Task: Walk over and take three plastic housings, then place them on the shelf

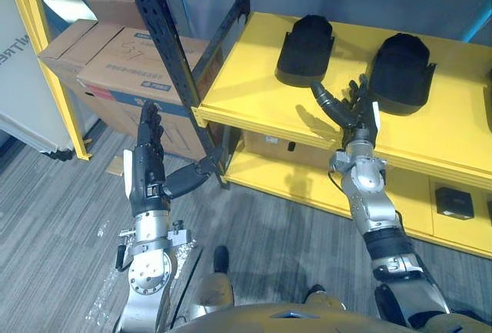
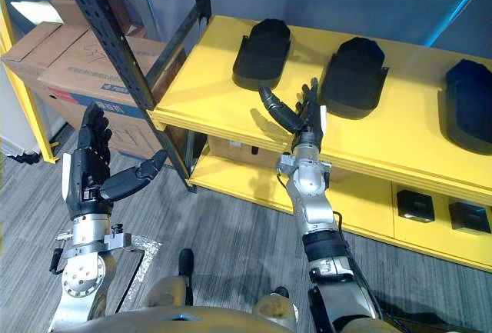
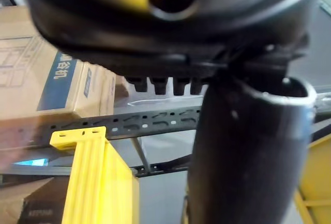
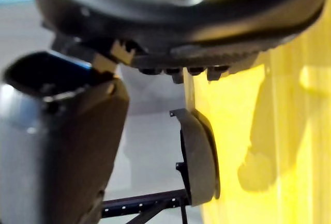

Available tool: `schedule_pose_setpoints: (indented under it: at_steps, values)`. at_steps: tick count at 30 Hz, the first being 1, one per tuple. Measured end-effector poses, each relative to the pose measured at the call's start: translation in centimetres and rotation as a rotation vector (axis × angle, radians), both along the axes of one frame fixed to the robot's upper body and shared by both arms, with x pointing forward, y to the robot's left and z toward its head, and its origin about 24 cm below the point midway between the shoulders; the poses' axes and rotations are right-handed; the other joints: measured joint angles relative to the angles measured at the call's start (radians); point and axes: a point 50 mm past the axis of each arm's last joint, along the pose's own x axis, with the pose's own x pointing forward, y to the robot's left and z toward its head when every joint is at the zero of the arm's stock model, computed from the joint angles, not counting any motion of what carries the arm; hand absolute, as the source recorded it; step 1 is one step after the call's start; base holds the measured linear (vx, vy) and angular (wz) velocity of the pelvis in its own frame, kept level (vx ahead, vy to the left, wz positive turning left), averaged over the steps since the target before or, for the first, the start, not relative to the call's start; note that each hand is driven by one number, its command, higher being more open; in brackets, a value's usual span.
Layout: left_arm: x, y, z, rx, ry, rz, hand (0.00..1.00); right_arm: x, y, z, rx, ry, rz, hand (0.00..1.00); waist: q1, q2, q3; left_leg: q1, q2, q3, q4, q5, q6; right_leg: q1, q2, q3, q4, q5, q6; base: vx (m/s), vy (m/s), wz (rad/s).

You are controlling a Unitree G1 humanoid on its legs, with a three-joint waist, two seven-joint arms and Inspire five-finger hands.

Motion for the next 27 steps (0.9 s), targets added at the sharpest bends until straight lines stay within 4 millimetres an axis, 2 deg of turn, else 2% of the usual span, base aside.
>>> schedule_pose_setpoints:
  at_steps: [5, 8, 12, 18, 27]
  values:
    - [0.0, 0.0, -0.2, -0.001, 0.006, 0.003, 1.0, 0.7, -0.3, 0.6, -0.023, -0.009, -0.036, 1.0, -0.001, 0.003, 0.015, -0.003, -0.001, 0.0, 0.001, 0.003, 0.001, -0.015, -0.007, 0.004, 0.025, -0.01, -0.002, -0.03, 0.0, -0.01]
    - [0.2, 0.0, 0.0, -0.003, -0.005, 0.007, 1.0, 1.5, -0.3, 1.8, -0.052, -0.037, -0.054, 1.0, -0.006, 0.011, 0.049, -0.007, -0.001, 0.0, 0.0, 0.005, 0.001, -0.029, -0.012, 0.007, 0.046, -0.021, -0.005, -0.06, 0.003, -0.01]
    - [0.3, 0.0, 0.1, -0.006, -0.008, 0.003, 1.0, 1.9, -1.2, 3.0, -0.061, -0.069, -0.107, 1.0, -0.006, 0.017, 0.065, -0.024, -0.005, 0.002, -0.001, 0.009, 0.003, -0.058, -0.021, 0.011, 0.069, -0.023, -0.006, -0.03, 0.005, 0.0]
    - [0.5, -0.7, -0.9, -0.009, 0.037, -0.032, 1.0, 2.1, -1.5, 3.3, -0.052, -0.057, -0.134, 1.0, -0.013, 0.018, 0.071, -0.016, -0.015, 0.016, 0.001, 0.012, 0.007, -0.063, -0.034, 0.028, 0.079, -0.021, 0.0, 0.0, 0.003, -0.05]
    - [1.2, -1.5, -0.8, -0.008, 0.026, -0.071, 1.0, 2.2, -1.4, 3.5, -0.058, -0.054, -0.111, 1.0, -0.015, 0.022, 0.073, -0.012, -0.016, 0.027, 0.001, 0.012, 0.006, -0.071, -0.038, 0.038, 0.079, -0.021, 0.0, -0.01, -0.002, -0.03]
